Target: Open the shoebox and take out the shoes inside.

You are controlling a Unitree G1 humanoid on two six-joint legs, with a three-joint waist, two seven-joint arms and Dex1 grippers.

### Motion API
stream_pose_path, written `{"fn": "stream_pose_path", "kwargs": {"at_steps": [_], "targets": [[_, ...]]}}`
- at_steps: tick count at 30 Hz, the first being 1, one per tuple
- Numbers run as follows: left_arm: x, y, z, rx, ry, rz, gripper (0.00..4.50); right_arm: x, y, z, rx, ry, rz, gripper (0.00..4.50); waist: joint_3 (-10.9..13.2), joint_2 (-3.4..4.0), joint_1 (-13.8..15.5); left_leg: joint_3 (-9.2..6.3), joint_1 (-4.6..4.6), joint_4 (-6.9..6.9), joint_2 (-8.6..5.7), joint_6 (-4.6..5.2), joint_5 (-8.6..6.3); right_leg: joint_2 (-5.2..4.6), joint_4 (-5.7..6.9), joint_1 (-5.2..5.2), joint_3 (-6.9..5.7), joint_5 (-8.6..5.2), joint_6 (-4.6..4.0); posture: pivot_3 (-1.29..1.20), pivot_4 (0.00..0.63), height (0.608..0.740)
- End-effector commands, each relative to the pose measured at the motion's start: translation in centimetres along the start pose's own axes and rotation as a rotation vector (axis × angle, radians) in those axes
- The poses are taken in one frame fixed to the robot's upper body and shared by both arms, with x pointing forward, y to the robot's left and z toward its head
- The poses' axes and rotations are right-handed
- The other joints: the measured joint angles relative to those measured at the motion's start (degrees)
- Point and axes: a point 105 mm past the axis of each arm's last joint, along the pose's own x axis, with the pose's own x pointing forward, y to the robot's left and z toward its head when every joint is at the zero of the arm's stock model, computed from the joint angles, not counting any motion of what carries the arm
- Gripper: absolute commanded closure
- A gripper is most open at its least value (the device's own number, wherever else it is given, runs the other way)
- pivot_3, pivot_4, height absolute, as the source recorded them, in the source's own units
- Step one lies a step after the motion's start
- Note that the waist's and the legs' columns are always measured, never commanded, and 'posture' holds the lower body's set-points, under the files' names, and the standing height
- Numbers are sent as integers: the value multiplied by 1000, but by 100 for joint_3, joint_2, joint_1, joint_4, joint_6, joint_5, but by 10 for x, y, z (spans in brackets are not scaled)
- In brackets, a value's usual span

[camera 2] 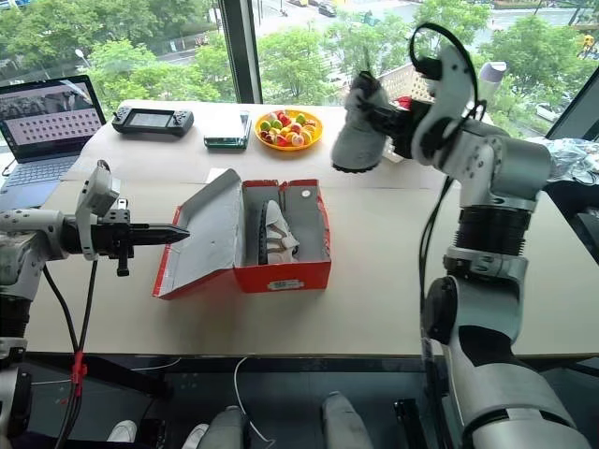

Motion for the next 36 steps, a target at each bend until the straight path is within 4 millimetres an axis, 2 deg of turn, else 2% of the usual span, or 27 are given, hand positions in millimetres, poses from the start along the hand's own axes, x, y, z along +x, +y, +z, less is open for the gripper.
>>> {"fn": "stream_pose_path", "kwargs": {"at_steps": [1,4,9,10,12,15,17,19,23,24,26,29,32,33,36], "targets": [[-2,-2,14,49,-19,1,4500,4,-27,-8,-86,-40,-58,2558,10,15,-27,1,0,-2,0,0,0,0,-2,0,2,0,0,0,150,725],[-2,-1,14,50,-14,1,4500,8,-44,-33,-71,-4,-82,2558,43,65,-191,8,1,-7,-1,1,-1,2,1,-6,16,2,2,0,150,725],[-2,-1,14,48,-14,5,4500,12,-55,-69,-5,54,-113,2558,45,68,-329,6,8,-10,-2,2,0,2,4,1,17,4,3,0,150,725],[-3,-1,15,49,-14,5,4500,13,-56,-73,-8,57,-117,2304,45,68,-336,5,9,-6,-2,2,0,2,1,7,17,5,5,0,150,725],[-5,-1,15,49,-15,11,4500,11,-61,-74,-12,52,-147,1870,47,67,-342,5,24,-4,-3,2,0,2,-3,26,17,7,9,0,150,725],[-6,-1,14,46,-15,13,4500,9,-65,-79,-58,94,-159,891,47,67,-343,5,54,-3,-4,2,0,1,-7,58,16,5,12,0,150,725],[-5,-2,13,43,-16,10,4500,7,-71,-82,-147,133,-196,162,47,68,-341,2,54,1,-5,1,0,2,-6,61,17,6,12,0,150,725],[-5,-2,13,42,-17,9,4500,4,-75,-81,-224,151,-217,41,47,67,-341,2,55,3,-6,1,0,1,-6,62,17,6,13,0,150,725],[-4,-2,12,40,-22,8,4500,0,-78,-64,-375,144,-245,41,47,68,-325,1,53,2,-6,1,0,2,-7,62,16,6,13,0,150,725],[-4,-2,12,40,-23,7,4500,-2,-73,-53,-400,122,-222,41,47,68,-317,1,53,1,-6,1,0,1,-7,62,16,6,13,0,150,725],[-4,-3,13,41,-28,8,4500,-10,-48,-31,-443,76,-113,41,49,71,-290,0,50,0,-6,1,0,1,-11,62,16,6,13,0,150,725],[-5,-3,14,46,-37,13,4500,-36,16,-8,-427,28,149,41,61,91,-263,-2,41,0,-7,1,0,1,-9,55,16,3,16,0,150,725],[-5,-5,15,47,-40,12,4500,-63,73,3,-377,14,359,41,63,94,-295,-2,47,-1,-4,2,0,4,4,51,16,-1,14,0,150,725],[-5,-5,14,46,-39,11,4500,-67,97,5,-357,8,425,41,63,94,-296,-3,51,-1,-4,2,0,5,12,51,16,-2,11,0,150,725],[-3,-4,10,39,-37,11,4500,-60,166,3,-221,-10,531,41,62,92,-340,-4,65,9,-3,1,0,6,28,56,16,0,4,0,150,725]]}}
